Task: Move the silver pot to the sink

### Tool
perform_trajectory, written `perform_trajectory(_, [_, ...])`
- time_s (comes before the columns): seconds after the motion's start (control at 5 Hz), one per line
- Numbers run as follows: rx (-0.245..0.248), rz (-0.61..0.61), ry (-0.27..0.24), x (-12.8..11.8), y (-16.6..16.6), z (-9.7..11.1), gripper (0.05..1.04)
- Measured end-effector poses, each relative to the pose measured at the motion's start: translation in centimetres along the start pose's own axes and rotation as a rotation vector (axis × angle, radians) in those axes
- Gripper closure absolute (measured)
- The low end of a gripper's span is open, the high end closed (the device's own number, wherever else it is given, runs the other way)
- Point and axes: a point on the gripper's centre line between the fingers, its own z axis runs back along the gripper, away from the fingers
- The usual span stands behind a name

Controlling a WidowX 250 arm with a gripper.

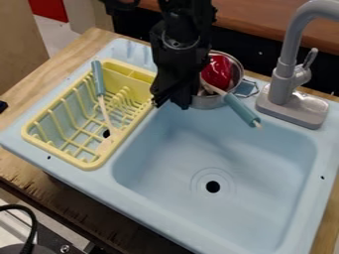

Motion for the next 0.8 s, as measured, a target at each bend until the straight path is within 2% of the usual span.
perform_trajectory(0.4, [0.057,-0.050,0.091,0.8,0.6,0.8,1.026])
perform_trajectory(0.6, [0.038,-0.109,0.128,1.2,1.3,1.4,1.026])
perform_trajectory(0.8, [-0.030,-0.181,0.139,1.2,2.5,1.8,1.026])
